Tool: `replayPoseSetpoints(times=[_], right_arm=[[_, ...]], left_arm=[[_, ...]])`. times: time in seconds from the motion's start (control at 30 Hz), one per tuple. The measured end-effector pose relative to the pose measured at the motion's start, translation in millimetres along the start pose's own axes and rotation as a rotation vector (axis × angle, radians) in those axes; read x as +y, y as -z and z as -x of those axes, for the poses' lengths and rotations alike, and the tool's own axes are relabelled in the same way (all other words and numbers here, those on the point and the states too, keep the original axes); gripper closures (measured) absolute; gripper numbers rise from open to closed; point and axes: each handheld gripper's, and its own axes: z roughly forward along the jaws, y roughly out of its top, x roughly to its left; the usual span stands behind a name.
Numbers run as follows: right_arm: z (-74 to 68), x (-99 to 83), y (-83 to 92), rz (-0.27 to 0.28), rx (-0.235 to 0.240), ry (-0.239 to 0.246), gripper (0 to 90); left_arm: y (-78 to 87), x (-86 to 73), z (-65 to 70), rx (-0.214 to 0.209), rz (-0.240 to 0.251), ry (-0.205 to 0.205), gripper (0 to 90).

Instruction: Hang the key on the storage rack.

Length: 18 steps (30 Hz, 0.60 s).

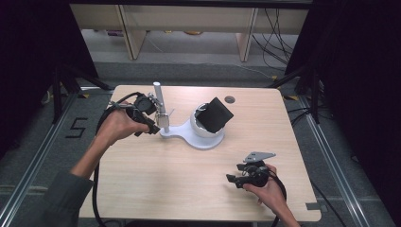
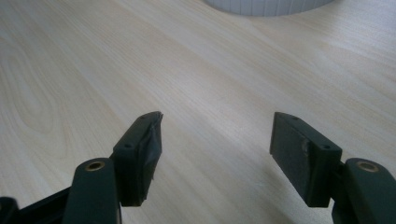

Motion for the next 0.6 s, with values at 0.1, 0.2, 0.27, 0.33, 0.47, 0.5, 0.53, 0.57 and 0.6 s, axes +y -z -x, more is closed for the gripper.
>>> replayPoseSetpoints(times=[0.1,0.2,0.27,0.33,0.47,0.5,0.53,0.57,0.6], right_arm=[[-0.3,0.1,0.4,0.002,0.0,-0.003,35.0],[-0.9,0.0,0.6,-0.003,-0.003,-0.002,35.0],[-0.9,-0.1,0.5,-0.003,-0.006,-0.004,34.9],[0.5,-0.8,0.4,0.0,-0.006,0.002,34.9],[0.6,-0.9,0.5,-0.002,-0.01,-0.004,34.9],[0.0,-0.8,0.4,0.0,-0.011,-0.003,34.9],[-0.6,-0.6,-0.1,0.0,-0.011,-0.002,34.9],[-1.7,-0.9,-1.4,0.012,-0.012,-0.014,34.8],[-1.5,-0.3,-0.6,-0.002,-0.012,-0.004,34.7]], left_arm=[[-1.2,-6.2,0.1,-0.002,0.004,-0.006,64.1],[-2.2,-12.5,0.3,-0.008,0.017,0.006,61.5],[-2.9,-16.7,2.2,-0.009,0.029,0.01,60.2],[-4.2,-20.7,4.6,-0.01,0.048,0.013,58.2],[-6.5,-29.2,11.1,-0.015,0.061,0.01,52.9],[-7.6,-31.5,12.5,-0.019,0.068,0.011,51.2],[-7.2,-33.9,12.8,-0.016,0.059,-0.004,49.0],[-8.8,-36.3,14.0,-0.019,0.065,0.006,46.2],[-9.9,-38.9,14.6,-0.02,0.067,0.01,44.6]])
